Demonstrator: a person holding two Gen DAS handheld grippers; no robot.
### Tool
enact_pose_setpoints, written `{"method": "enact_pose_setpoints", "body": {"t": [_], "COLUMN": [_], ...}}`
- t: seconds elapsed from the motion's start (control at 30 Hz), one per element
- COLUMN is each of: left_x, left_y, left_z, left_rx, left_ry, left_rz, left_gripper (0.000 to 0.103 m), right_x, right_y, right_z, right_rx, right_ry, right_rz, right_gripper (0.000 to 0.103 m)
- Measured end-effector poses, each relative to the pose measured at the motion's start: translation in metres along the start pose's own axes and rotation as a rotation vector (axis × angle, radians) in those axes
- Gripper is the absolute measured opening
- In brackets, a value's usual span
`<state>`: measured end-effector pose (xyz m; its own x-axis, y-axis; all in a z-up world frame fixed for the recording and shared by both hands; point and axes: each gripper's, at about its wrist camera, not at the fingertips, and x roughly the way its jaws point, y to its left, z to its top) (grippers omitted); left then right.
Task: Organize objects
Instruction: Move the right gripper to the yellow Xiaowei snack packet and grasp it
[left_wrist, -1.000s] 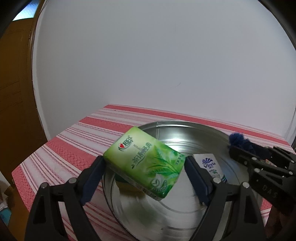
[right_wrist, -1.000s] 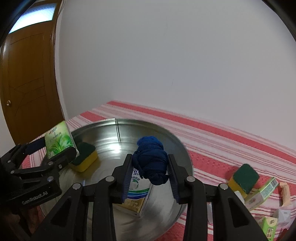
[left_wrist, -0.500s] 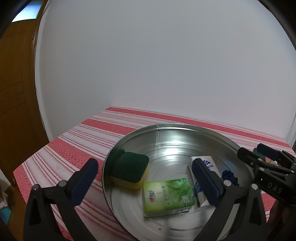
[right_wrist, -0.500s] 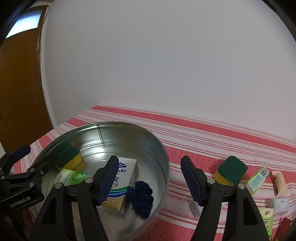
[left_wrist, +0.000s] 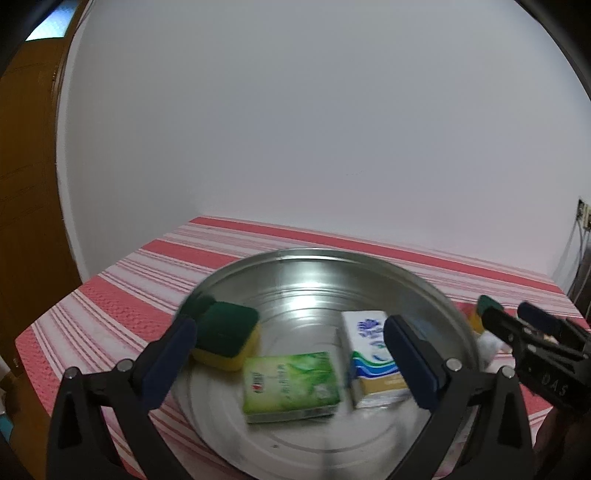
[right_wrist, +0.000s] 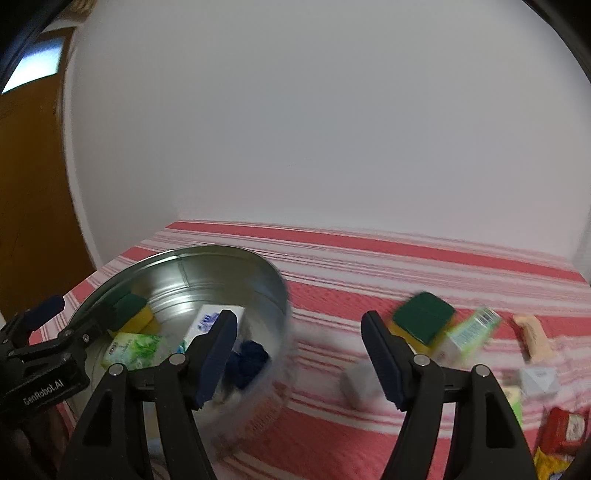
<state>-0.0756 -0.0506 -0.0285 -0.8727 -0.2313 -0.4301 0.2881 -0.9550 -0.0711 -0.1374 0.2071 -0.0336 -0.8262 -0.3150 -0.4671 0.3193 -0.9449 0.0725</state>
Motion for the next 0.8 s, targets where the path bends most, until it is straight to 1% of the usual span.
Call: {"method": "enact_pose_setpoints", "body": {"t": [0.07, 0.1, 0.13, 0.27, 0.3, 0.4, 0.5, 0.6, 0.7, 0.8], "left_x": [-0.006, -0.009, -0.011, -0.016, -0.016, -0.022, -0.028, -0.029, -0.029, -0.031], "left_y": [-0.011, -0.018, -0.023, -0.054, -0.062, -0.089, -0.121, -0.148, -0.172, -0.195], "left_z": [0.0, 0.0, 0.0, -0.002, -0.003, -0.007, -0.013, -0.017, -0.022, -0.031], "left_rx": [0.011, 0.023, 0.03, 0.062, 0.068, 0.101, 0.155, 0.195, 0.239, 0.289], "left_ry": [-0.014, -0.016, -0.015, -0.004, 0.0, 0.01, 0.017, 0.028, 0.058, 0.063], "left_rz": [-0.03, -0.047, -0.063, -0.143, -0.169, -0.234, -0.297, -0.341, -0.395, -0.43], "left_gripper": [0.103, 0.103, 0.103, 0.103, 0.103, 0.103, 0.103, 0.103, 0.103, 0.103], "right_x": [-0.013, -0.022, -0.027, -0.057, -0.065, -0.08, -0.089, -0.091, -0.095, -0.091], "right_y": [-0.012, -0.021, -0.025, -0.061, -0.073, -0.102, -0.125, -0.139, -0.148, -0.151], "right_z": [-0.005, -0.01, -0.012, -0.032, -0.039, -0.055, -0.071, -0.082, -0.09, -0.092], "right_rx": [0.011, 0.021, 0.027, 0.107, 0.132, 0.192, 0.259, 0.305, 0.322, 0.333], "right_ry": [-0.006, -0.008, -0.01, -0.026, -0.021, 0.018, 0.059, 0.086, 0.089, 0.097], "right_rz": [-0.032, -0.066, -0.081, -0.186, -0.248, -0.366, -0.445, -0.471, -0.507, -0.537], "right_gripper": [0.072, 0.072, 0.072, 0.072, 0.072, 0.072, 0.072, 0.072, 0.072, 0.072]}}
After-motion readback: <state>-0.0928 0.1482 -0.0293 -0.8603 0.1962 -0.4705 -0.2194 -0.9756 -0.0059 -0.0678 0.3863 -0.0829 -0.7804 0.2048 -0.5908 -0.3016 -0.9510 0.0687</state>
